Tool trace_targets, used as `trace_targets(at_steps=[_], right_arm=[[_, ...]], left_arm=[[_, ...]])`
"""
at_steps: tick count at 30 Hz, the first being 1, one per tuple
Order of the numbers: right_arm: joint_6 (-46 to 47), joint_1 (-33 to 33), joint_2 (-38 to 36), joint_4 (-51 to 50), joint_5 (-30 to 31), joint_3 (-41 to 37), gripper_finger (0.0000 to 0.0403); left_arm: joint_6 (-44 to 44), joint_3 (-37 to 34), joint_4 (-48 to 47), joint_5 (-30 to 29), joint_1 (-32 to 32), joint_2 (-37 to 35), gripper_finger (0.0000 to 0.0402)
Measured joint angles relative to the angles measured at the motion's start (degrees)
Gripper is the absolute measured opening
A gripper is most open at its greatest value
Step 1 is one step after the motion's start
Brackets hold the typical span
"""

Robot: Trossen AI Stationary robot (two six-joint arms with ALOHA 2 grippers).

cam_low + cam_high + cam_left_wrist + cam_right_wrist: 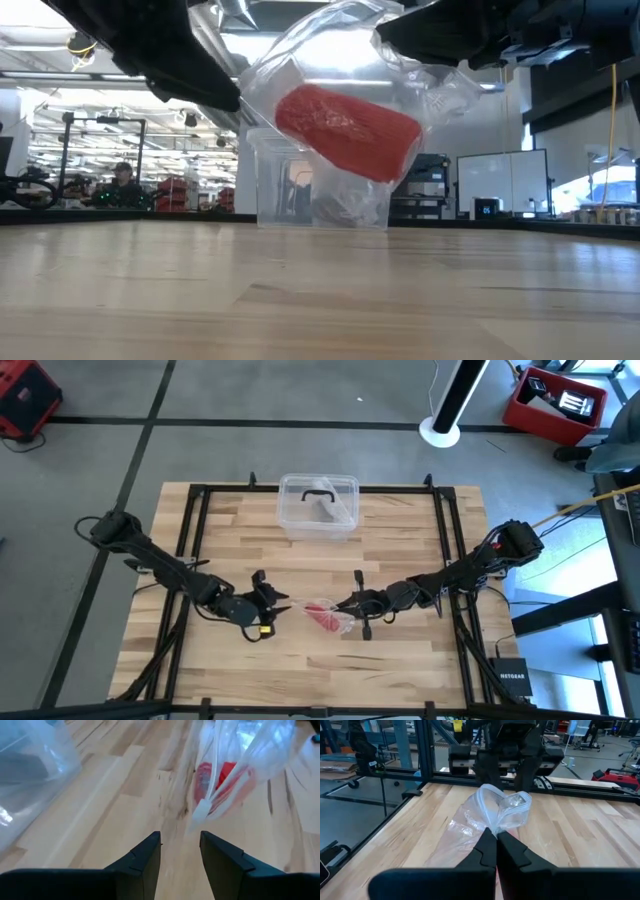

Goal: Roll bandage
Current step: Close the transparent zip bag

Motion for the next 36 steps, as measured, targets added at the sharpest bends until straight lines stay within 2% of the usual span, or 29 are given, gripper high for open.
trace_targets(at_steps=[10, 20, 23, 32, 36], right_arm=[[0.0, 0.0, 0.0, 0.0, 0.5, 0.0, 0.0002], [0.0, 0.0, 0.0, 0.6, 0.6, 0.0, 0.0003], [0.0, 0.0, 0.0, 0.9, 0.7, 0.0, 0.0003], [0.0, 0.0, 0.0, 0.9, 0.7, 0.0, 0.0003], [0.0, 0.0, 0.0, 0.9, 0.7, 0.0, 0.0003]], left_arm=[[5.6, 0.0, 8.2, 1.1, 0.4, 3.5, 0.0127], [4.2, 0.0, 8.0, 1.2, 0.4, 3.0, 0.0035], [2.2, 0.0, 7.4, 1.2, 0.4, 3.0, 0.0021], [3.2, 0.0, 6.1, 1.2, 0.4, 3.0, 0.0045], [2.7, 0.0, 5.7, 1.2, 0.3, 3.0, 0.0039]])
